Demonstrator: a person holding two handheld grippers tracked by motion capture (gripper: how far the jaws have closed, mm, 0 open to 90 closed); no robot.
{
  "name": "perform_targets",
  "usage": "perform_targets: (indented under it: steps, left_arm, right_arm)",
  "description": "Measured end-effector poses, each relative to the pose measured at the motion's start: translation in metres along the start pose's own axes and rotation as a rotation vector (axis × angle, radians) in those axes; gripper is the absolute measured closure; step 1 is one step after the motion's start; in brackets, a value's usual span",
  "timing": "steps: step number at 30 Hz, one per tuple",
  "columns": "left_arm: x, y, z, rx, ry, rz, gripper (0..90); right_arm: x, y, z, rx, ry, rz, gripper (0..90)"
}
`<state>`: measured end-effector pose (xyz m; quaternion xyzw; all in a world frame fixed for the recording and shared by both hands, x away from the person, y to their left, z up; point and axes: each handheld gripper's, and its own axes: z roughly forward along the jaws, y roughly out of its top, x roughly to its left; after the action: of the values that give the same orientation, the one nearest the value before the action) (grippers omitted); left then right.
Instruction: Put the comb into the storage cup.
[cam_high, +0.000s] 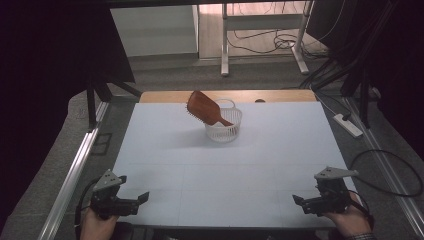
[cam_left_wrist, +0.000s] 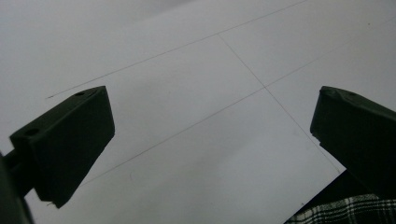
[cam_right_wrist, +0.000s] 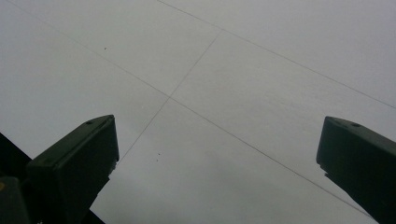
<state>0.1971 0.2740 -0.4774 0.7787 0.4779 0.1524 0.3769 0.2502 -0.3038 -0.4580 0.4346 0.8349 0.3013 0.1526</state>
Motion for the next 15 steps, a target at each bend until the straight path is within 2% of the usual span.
perform_targets:
  steps: [15]
  left_arm:
    - [-0.0047,-0.0008,0.0018,0.048,0.034,0.022,0.0]
  right_arm:
    - [0.0001,0.0002,0.0002,0.005,0.001,0.0,0.0]
